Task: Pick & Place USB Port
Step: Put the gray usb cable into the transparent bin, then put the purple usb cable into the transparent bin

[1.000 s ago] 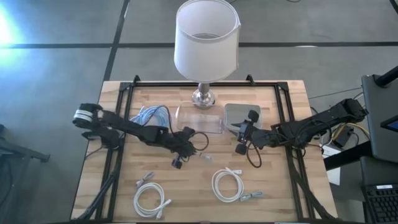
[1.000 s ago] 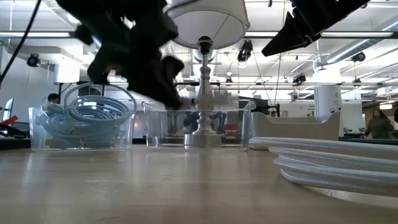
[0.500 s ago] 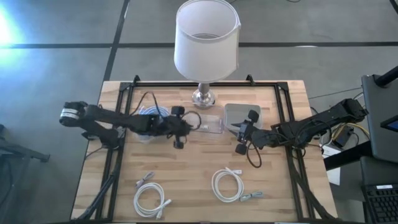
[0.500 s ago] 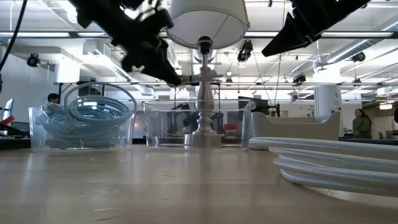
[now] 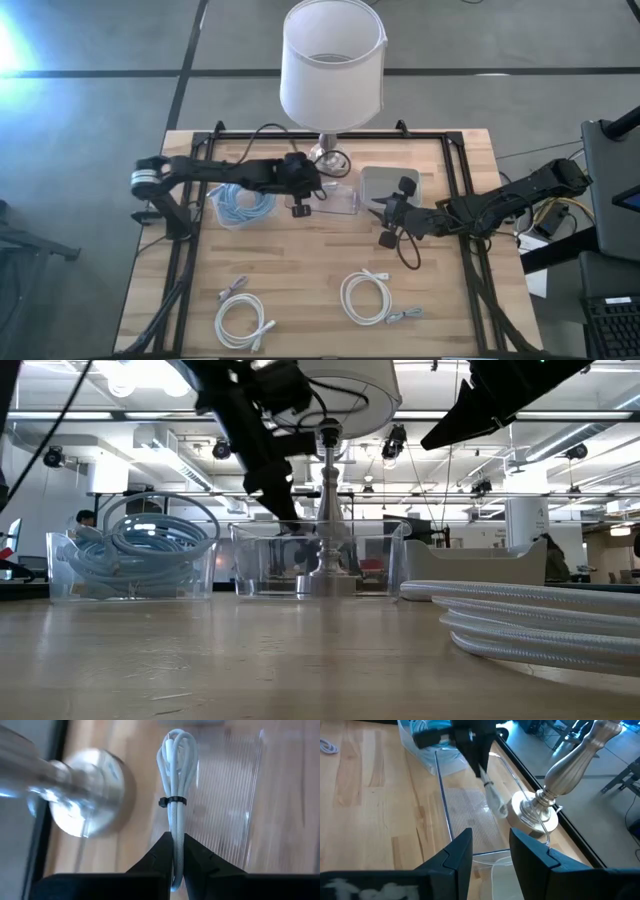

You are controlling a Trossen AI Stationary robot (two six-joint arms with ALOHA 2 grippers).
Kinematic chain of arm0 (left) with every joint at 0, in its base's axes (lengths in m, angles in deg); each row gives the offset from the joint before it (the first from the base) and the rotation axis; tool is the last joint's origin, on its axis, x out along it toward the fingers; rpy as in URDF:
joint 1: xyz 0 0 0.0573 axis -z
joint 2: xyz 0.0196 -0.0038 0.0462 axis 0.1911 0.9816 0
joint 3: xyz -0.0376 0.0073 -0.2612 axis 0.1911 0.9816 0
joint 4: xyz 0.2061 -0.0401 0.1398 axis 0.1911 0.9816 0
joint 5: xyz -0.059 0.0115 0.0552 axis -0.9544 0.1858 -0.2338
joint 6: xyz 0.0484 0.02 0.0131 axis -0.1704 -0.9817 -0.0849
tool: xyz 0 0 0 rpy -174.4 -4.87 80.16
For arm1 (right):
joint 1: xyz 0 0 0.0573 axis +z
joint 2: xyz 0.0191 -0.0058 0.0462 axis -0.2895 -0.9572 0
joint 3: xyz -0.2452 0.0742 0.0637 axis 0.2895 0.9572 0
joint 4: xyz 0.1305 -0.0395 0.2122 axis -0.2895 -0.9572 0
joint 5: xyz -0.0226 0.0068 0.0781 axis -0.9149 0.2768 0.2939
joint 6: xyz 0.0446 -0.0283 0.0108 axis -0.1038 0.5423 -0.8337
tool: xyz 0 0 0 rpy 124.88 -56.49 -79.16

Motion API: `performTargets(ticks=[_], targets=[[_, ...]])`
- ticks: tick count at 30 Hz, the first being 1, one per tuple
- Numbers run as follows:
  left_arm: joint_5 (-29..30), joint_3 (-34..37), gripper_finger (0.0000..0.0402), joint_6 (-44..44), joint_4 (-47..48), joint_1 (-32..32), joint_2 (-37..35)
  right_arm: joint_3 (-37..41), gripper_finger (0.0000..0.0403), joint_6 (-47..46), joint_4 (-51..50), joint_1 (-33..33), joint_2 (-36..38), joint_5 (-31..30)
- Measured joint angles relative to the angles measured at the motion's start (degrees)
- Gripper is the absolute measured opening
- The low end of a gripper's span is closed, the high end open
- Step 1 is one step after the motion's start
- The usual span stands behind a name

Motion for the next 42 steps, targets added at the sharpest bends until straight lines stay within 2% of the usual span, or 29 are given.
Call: performTargets(ticks=[9, 15, 23, 29, 35, 42], targets=[[-0.7, -9.0, 0.0036, 0.46, 8.52, -0.64, 12.39, 0.26, 0.0123, -0.75, -0.07, 0.01, 0.02, 0.0], [-0.64, -13.84, 0.0056, 1.26, 11.56, -0.52, 16.13, 0.42, 0.0123, -0.75, -0.13, -0.01, 0.02, 0.0], [0.08, -15.16, 0.0099, 1.23, 11.77, -0.58, 14.48, 0.67, 0.0123, -0.76, -0.12, -0.01, 0.02, 0.01], [0.09, -14.98, 0.0127, 1.25, 15.25, 0.59, 12.75, 0.84, 0.0123, -0.75, -0.11, 0.0, 0.02, 0.03], [-2.3, -14.96, 0.013, 4.42, 17.97, 4.47, 10.84, 0.9, 0.0123, -0.76, -0.11, 0.01, 0.02, 0.04], [-1.98, -14.96, 0.013, 6.64, 20.97, 11.93, 7.93, 1.17, 0.0123, -0.78, -0.14, 0.0, 0.02, 0.09]])
